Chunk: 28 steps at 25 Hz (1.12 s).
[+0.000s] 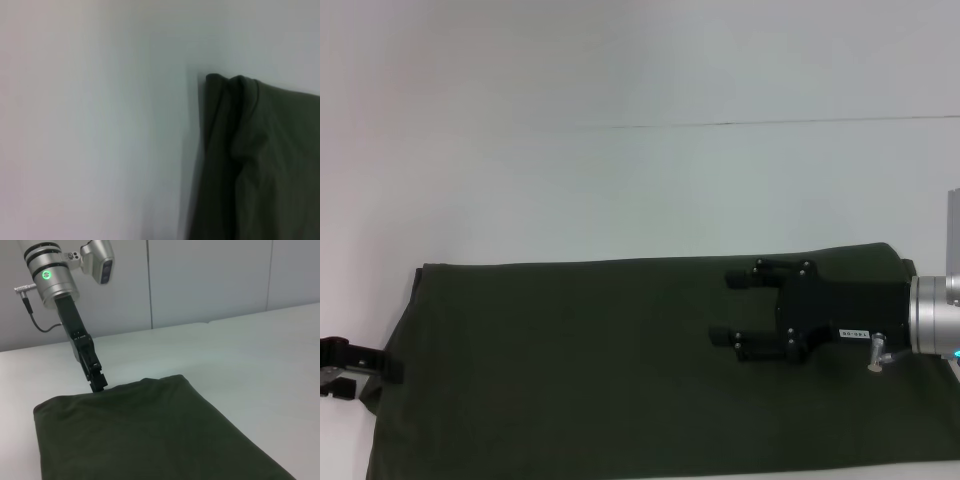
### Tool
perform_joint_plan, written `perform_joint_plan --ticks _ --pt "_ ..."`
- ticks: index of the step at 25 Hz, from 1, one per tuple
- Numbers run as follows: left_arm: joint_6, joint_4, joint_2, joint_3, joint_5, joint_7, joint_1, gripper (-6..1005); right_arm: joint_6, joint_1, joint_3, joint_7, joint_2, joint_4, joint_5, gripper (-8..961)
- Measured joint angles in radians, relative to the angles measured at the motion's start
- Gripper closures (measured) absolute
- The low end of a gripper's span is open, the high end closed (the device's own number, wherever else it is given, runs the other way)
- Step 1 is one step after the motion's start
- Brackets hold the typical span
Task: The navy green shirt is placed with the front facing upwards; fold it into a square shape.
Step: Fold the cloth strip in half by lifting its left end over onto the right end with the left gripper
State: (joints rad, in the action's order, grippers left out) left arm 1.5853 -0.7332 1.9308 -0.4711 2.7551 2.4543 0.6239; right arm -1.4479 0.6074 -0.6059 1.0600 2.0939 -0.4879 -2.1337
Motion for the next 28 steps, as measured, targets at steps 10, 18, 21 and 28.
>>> perform_joint_plan --ticks 10,18,21,28 --pt "-0.01 0.002 0.005 -0.014 0.0 0.004 0.003 164 0.001 0.002 0.0 0.0 0.0 0.0 -0.002 144" --pt "-0.015 0.011 0.007 -0.014 0.0 0.006 0.006 164 0.003 0.002 0.0 0.0 0.0 0.002 -0.003 145" --pt "-0.012 0.013 0.008 -0.014 -0.003 0.011 0.007 163 0.003 0.002 0.0 0.0 0.0 0.002 -0.003 145" --pt "-0.008 0.033 0.008 -0.014 -0.007 0.014 0.016 164 0.003 0.002 0.0 0.001 0.0 0.002 -0.003 145"
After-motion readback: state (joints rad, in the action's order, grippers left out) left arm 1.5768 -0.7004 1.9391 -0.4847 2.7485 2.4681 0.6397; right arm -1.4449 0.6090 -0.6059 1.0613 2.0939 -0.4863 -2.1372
